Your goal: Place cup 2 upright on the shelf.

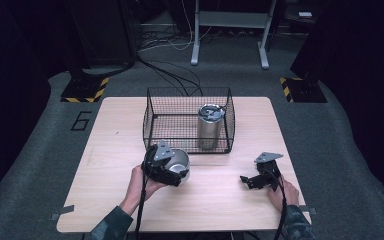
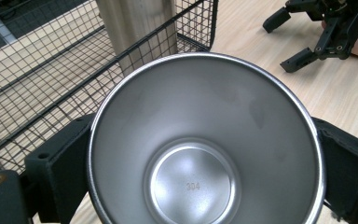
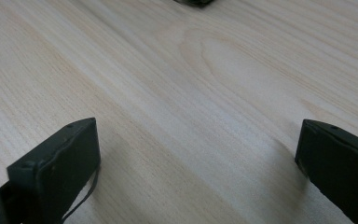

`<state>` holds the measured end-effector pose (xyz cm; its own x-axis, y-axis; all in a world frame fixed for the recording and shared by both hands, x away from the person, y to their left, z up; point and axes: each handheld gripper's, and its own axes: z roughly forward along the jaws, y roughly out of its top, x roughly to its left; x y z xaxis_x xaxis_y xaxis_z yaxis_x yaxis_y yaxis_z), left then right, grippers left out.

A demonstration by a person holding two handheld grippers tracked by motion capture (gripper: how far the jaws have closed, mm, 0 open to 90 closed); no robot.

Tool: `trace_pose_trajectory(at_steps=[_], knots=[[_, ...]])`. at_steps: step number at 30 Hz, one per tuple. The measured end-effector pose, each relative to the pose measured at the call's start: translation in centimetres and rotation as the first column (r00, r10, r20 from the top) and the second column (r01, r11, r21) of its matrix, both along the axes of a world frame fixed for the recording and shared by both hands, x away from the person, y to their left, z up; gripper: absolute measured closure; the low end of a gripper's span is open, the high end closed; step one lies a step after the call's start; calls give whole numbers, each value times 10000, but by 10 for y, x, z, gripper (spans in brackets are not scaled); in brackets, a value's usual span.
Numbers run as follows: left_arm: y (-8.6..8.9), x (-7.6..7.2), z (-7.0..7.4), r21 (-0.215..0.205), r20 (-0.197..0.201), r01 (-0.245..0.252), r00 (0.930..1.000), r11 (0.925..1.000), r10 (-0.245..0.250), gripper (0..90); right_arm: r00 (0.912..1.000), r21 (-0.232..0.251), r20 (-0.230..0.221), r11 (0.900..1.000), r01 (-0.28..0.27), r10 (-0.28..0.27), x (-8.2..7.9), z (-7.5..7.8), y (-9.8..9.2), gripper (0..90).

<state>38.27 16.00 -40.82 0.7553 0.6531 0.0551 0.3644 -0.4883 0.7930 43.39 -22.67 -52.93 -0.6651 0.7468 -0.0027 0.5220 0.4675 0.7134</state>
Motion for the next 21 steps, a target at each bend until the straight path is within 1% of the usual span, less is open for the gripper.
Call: trace_pose_trajectory(at_steps=[1,2,3,6,8,9,10,11,13,14,16,17,18,20,21], knots=[[1,1,0,11,95,-46,9999,10000,45,60,10000,2,6,10000,0,0,0,0,0,0],[1,1,1,-15,32,-37,10000,10000,37,60,10000,1,6,10000,-1,1,0,0,0,0],[2,1,1,8,104,-62,9999,10000,62,60,10000,1,2,10000,-2,2,0,0,0,0],[4,2,4,70,53,-26,10000,10000,25,60,10000,1,-1,10000,-1,1,0,0,0,0],[6,3,6,102,129,-36,9999,9999,35,60,10000,1,0,10000,1,-1,0,0,0,0],[6,3,6,14,141,-111,9998,9999,110,60,10000,0,0,10000,-2,2,0,0,0,0],[7,4,8,28,105,-108,9999,9999,108,60,10000,-1,-2,10000,2,-2,0,0,0,0],[8,4,9,65,183,-150,9997,9999,149,60,10000,0,-2,10000,-1,1,0,0,0,0],[10,4,12,69,129,-137,9998,9999,137,60,10000,-8,-8,10000,-34,34,0,0,0,0],[11,5,14,13,233,-164,9996,9999,163,60,10000,-1,-3,10000,-3,3,0,0,0,0],[13,5,16,-43,275,-222,9994,9997,223,60,10000,-2,-1,10000,-2,2,0,0,0,0],[15,6,19,29,221,-177,9996,9998,176,60,10000,10,8,10000,4,-4,0,0,0,0],[15,6,19,-77,296,-245,9993,9997,247,60,10000,-49,3,10000,-77,77,0,0,-1,0],[17,6,21,-71,264,-284,9992,9996,286,60,10000,1,-2,10000,1,-1,0,0,0,0],[18,7,23,-21,323,-292,9991,9996,292,60,10000,-2,-1,10000,-3,3,0,0,0,0]])
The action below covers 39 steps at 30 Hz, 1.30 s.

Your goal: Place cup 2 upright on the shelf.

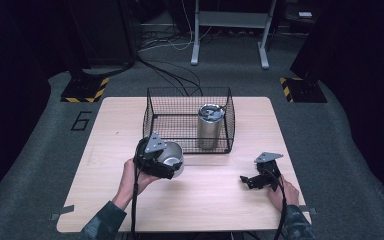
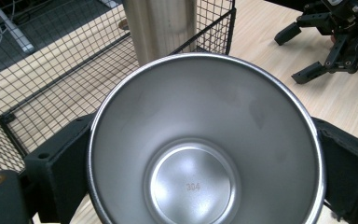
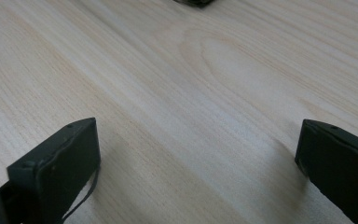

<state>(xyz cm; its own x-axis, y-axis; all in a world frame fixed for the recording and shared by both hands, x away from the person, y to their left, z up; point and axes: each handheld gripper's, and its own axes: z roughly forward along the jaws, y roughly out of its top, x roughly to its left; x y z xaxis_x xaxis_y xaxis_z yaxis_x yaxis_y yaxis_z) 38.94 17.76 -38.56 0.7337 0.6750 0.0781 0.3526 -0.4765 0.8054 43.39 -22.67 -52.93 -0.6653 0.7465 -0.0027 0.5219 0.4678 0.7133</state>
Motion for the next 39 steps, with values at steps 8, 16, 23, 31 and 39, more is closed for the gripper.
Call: trace_pose_trajectory(at_steps=[8,16,23,31,39], knots=[[7,3,11,60,235,-180,9996,9998,178,59,10000,2,-3,10000,4,-4,0,0,0,0],[6,8,23,27,401,-224,9989,9997,222,59,10000,1,7,10000,1,-1,0,0,0,0],[3,15,31,261,431,-147,9990,9996,136,59,10000,2,-1,10000,8,-8,0,0,0,0],[2,22,41,95,511,-161,9986,9998,156,59,10000,1,3,10000,1,-1,0,0,0,0],[-3,31,52,94,594,-116,9982,9999,110,59,10000,-1,1,10000,4,-4,0,0,0,0]])
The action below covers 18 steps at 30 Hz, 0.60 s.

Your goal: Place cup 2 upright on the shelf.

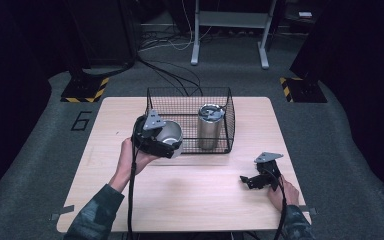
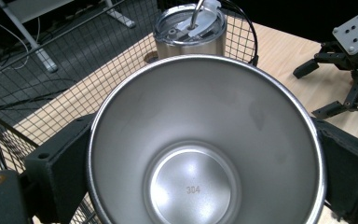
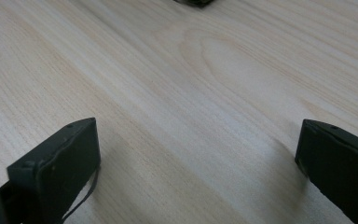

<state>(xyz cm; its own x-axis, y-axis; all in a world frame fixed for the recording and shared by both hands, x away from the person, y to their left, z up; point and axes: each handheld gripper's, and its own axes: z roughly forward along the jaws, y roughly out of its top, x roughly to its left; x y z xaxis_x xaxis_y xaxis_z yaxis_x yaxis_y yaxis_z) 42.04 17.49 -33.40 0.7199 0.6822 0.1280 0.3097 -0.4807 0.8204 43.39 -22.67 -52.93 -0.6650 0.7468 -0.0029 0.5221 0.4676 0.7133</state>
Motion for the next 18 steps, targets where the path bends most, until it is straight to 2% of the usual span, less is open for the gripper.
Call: trace_pose_trajectory(at_steps=[7,17,18], knots=[[-4,12,7,-110,-37,-65,10000,9999,65,59,10000,2,3,10000,-1,1,0,0,0,0],[-9,28,18,148,-19,-47,10000,9999,47,60,10000,2,-1,10000,-2,2,0,0,0,0],[-11,29,18,3,-44,-142,9999,9999,142,59,10000,0,1,10000,-3,3,0,0,0,0]])
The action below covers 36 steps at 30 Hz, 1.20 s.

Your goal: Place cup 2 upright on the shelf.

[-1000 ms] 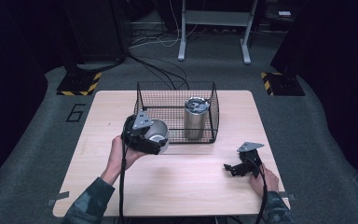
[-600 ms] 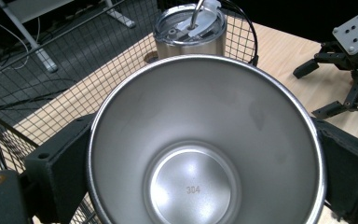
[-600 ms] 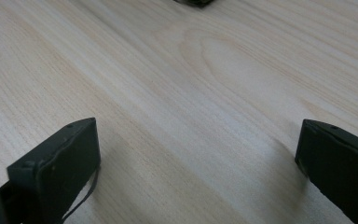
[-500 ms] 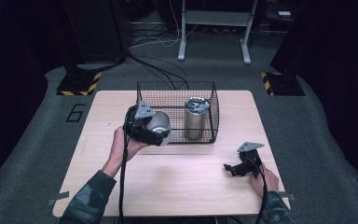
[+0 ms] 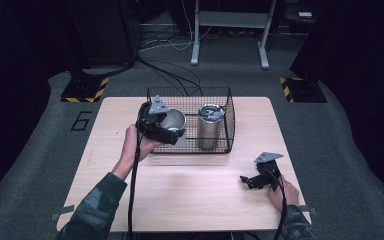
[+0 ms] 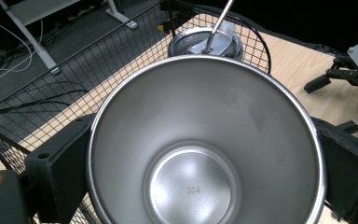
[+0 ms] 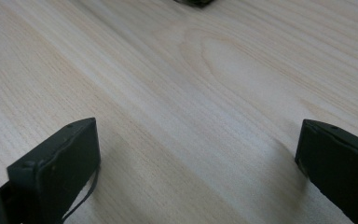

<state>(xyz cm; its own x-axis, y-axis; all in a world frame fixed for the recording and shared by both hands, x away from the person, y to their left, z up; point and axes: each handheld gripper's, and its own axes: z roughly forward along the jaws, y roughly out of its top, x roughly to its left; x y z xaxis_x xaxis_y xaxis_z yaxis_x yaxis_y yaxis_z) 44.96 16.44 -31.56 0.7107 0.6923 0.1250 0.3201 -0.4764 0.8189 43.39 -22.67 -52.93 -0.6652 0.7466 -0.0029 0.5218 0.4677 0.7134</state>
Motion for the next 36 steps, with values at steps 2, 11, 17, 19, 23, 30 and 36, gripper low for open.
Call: trace_pose_trajectory(at_steps=[2,11,17,19,23,30,36], knots=[[-1,3,2,167,26,43,10000,9999,-43,59,10000,-17,6,10000,-39,39,0,0,0,0],[-5,17,6,165,7,-32,10000,9999,32,59,10000,0,-1,10000,-3,3,0,0,0,0],[-10,27,6,176,-40,-99,9999,9998,100,59,10000,-54,28,9999,-93,93,0,0,-1,0],[-11,30,7,166,-51,-104,9999,9998,105,59,10000,-22,53,10000,-78,78,0,0,-1,0],[-12,36,6,202,-66,-206,9998,9996,207,59,9999,4,28,9999,-107,107,0,0,-1,0],[-14,45,4,223,-159,-309,9994,9993,312,59,9999,-34,49,9999,-103,103,1,0,-1,0],[-18,50,4,216,-273,-378,9989,9991,384,59,9999,-34,48,9999,-102,102,1,0,-1,0]])
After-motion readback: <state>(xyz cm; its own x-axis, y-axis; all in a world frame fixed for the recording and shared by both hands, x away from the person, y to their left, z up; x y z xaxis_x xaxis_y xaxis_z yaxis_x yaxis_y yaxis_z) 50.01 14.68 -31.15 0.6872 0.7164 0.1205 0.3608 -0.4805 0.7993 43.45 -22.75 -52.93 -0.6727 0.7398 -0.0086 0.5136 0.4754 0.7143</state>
